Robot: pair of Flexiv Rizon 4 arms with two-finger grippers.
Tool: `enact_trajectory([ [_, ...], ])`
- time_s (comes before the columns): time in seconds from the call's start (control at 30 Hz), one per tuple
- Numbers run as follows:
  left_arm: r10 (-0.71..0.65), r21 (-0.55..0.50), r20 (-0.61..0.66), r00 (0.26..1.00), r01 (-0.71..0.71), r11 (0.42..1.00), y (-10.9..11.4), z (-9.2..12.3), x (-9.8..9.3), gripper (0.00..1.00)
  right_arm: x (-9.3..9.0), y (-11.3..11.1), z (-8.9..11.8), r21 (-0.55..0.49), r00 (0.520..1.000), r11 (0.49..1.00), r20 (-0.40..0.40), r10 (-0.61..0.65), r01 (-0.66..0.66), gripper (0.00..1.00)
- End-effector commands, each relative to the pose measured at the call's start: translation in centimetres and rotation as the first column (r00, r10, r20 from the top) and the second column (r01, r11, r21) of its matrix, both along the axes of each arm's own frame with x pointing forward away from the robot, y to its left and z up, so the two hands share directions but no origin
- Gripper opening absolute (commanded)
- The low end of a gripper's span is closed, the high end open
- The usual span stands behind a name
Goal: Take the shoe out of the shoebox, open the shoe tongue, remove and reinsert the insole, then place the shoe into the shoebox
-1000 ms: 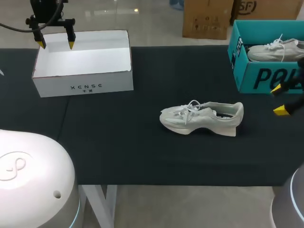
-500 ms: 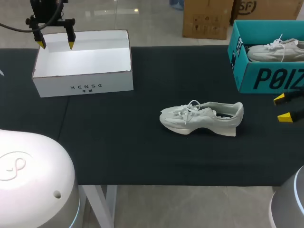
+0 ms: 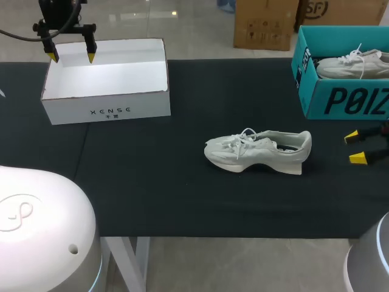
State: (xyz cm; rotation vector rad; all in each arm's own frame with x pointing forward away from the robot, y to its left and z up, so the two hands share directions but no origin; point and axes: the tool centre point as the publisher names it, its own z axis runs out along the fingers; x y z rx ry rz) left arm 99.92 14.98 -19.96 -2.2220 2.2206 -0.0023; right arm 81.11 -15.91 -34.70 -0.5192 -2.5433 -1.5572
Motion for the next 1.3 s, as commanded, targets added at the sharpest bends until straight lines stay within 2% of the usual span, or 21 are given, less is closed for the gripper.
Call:
enact_trajectory([
  [0.03, 0.000, 0.000, 0.000, 1.000, 0.000, 1.000, 0.0, -0.1, 0.0, 1.00, -0.1, -0.1, -1.5, 0.081, 0.996, 0.997, 0.085, -0.020, 0.013, 1.00],
  [0.17, 0.000, 0.000, 0.000, 1.000, 0.000, 1.000, 0.0, -0.1, 0.0, 1.00, -0.1, 0.4, -1.9, 0.148, 0.986, 0.988, 0.166, 0.015, -0.040, 1.00],
  [0.23, 0.000, 0.000, 0.000, 1.000, 0.000, 1.000, 0.0, -0.1, 0.0, 1.00, -0.1, 1.0, -1.8, 0.160, 0.977, 0.984, 0.209, 0.044, -0.078, 1.00],
  [0.4, 0.000, 0.000, 0.000, 1.000, 0.000, 1.000, 0.0, -0.1, 0.0, 1.00, 0.1, 2.2, -2.1, 0.150, 0.965, 0.984, 0.258, 0.057, -0.098, 1.00],
  [0.9, 0.000, 0.000, 0.000, 1.000, 0.000, 1.000, 0.0, -0.1, 0.0, 1.00, 1.7, 3.9, -3.1, 0.129, 0.959, 0.991, 0.283, -0.015, -0.023, 1.00],
  [1.3, 0.000, 0.000, 0.000, 1.000, 0.000, 1.000, 0.0, -0.1, 0.0, 1.00, 3.1, 7.0, -4.6, 0.126, 0.956, 0.992, 0.292, -0.014, -0.024, 1.00],
])
